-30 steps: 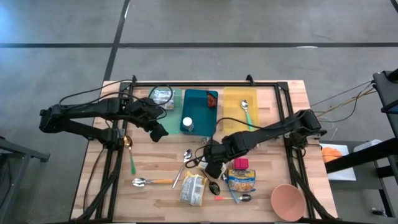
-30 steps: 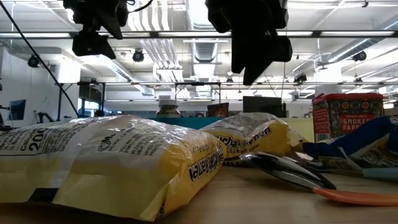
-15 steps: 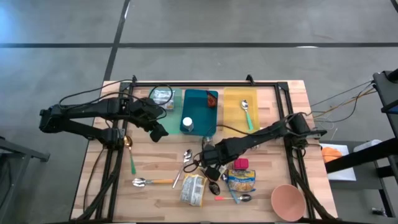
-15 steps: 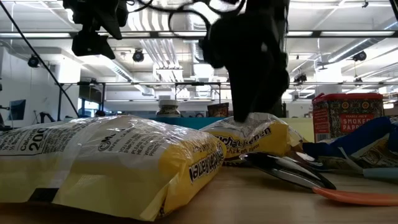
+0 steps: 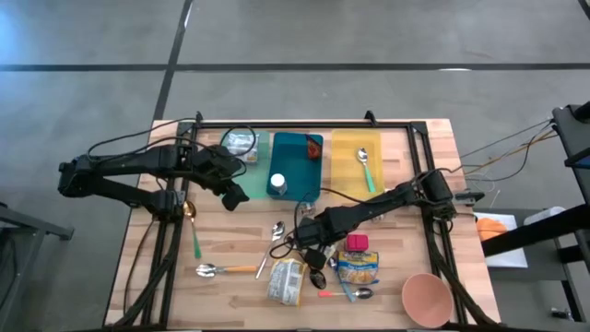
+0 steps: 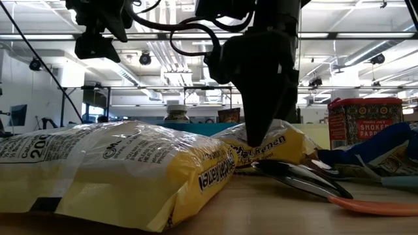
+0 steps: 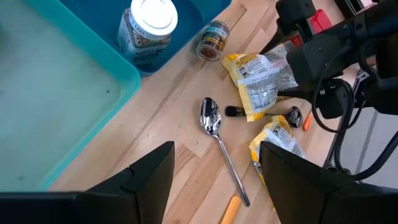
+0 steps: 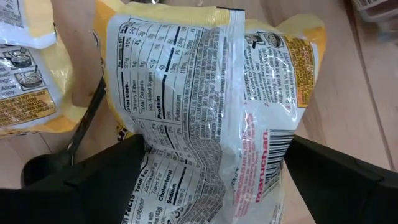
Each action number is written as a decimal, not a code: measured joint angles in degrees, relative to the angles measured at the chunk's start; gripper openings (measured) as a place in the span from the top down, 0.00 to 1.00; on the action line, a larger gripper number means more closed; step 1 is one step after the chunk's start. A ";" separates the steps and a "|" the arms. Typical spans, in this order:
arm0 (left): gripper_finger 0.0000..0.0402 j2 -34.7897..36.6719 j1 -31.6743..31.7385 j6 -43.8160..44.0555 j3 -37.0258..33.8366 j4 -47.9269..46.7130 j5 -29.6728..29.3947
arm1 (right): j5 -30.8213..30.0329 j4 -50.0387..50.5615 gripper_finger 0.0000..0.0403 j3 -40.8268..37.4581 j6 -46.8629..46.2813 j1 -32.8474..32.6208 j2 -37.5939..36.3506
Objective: Pick & Place Food Item
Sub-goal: Put the top yellow noodle pack into the green bin
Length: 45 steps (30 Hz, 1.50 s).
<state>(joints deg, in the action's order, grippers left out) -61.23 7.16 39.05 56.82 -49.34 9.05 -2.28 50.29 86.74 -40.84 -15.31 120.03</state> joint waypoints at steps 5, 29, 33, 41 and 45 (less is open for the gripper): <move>0.40 0.00 0.00 0.00 0.00 0.00 -0.01 | -0.20 -0.36 0.21 -0.08 0.59 -0.05 0.09; 0.40 -0.02 0.02 0.00 0.00 -0.02 -0.01 | -0.66 0.55 0.75 0.11 0.78 -0.03 -3.04; 0.40 -0.04 0.02 0.00 0.00 -0.02 -0.01 | -0.66 1.14 0.86 0.11 0.83 -0.09 -3.44; 0.40 -0.04 0.04 0.00 0.00 -0.02 -0.01 | -0.70 2.00 0.97 0.15 0.57 -0.07 -3.61; 0.40 -0.03 0.04 0.01 0.00 -0.02 -0.01 | -0.60 2.26 0.97 0.13 0.46 -0.12 -4.35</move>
<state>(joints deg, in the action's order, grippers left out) -61.26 7.20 39.05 56.82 -49.36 9.04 -2.89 52.56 86.87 -40.38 -15.43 115.68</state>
